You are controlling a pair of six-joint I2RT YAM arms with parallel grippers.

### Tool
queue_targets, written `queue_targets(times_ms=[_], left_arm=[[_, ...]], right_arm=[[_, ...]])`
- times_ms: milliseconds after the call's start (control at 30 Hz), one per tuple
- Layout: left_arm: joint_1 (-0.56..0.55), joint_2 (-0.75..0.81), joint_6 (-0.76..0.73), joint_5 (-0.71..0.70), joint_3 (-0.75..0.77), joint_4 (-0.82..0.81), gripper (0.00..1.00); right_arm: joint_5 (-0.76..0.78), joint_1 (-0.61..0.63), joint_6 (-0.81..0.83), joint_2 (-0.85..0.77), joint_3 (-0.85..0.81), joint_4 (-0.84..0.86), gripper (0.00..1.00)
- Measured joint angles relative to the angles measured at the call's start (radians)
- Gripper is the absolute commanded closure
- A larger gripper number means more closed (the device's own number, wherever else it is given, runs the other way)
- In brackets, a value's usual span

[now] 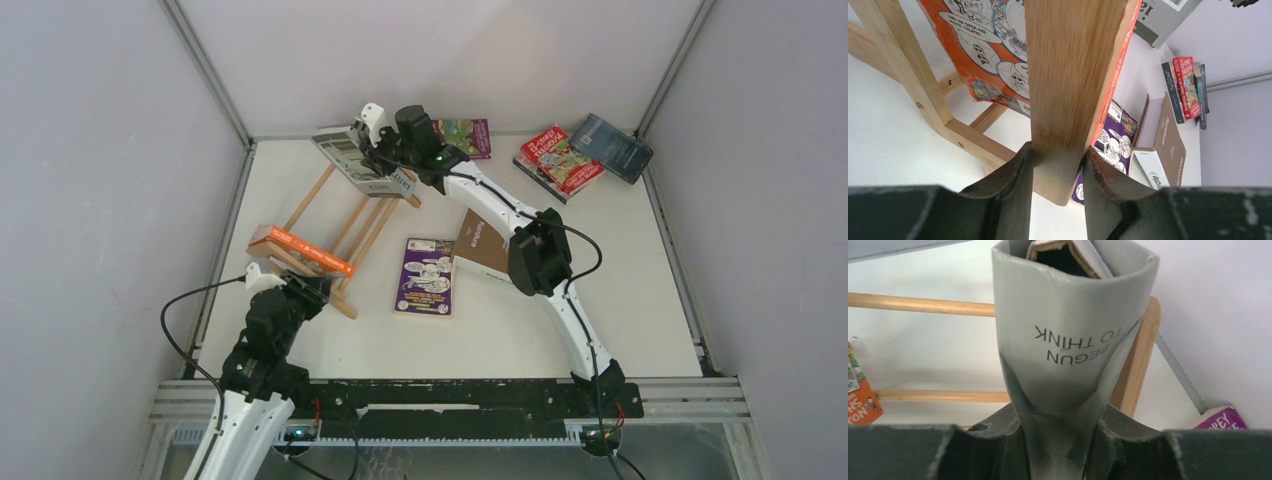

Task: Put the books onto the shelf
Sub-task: Place the book on the shelf.

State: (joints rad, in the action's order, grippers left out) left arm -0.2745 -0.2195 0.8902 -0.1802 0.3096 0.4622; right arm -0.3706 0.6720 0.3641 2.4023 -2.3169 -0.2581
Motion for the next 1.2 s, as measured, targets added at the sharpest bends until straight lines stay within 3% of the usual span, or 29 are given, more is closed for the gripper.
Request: queue_targets(times_ms=[133, 500, 733, 767, 800, 833, 967, 1200], left_arm=[[0.0, 0.0, 0.0, 0.0, 0.016, 0.029, 0.72], [0.0, -0.026, 0.002, 0.0, 0.05, 0.072, 0.68], [0.0, -0.042, 0.011, -0.007, 0.077, 0.113, 0.57], [0.0, -0.042, 0.014, -0.01, 0.08, 0.121, 0.54], [0.0, -0.041, 0.02, -0.011, 0.082, 0.127, 0.51], [0.0, -0.04, 0.031, -0.012, 0.084, 0.135, 0.49], [0.0, -0.04, 0.061, -0.027, 0.109, 0.167, 0.43], [0.0, -0.066, 0.08, -0.035, 0.156, 0.19, 0.4]], right_arm=[[0.015, -0.003, 0.001, 0.009, -0.011, 0.005, 0.48], [0.039, -0.008, -0.011, 0.012, -0.008, 0.007, 0.4], [0.033, -0.006, -0.031, 0.002, 0.035, 0.007, 0.35], [0.033, -0.006, -0.033, -0.004, 0.044, 0.006, 0.3], [0.034, -0.006, -0.036, -0.011, 0.053, 0.006, 0.06], [0.034, -0.006, -0.042, -0.021, 0.064, 0.005, 0.01], [0.05, -0.001, -0.058, -0.074, 0.1, -0.004, 0.01], [0.116, -0.027, -0.083, -0.198, 0.119, 0.003, 0.01]])
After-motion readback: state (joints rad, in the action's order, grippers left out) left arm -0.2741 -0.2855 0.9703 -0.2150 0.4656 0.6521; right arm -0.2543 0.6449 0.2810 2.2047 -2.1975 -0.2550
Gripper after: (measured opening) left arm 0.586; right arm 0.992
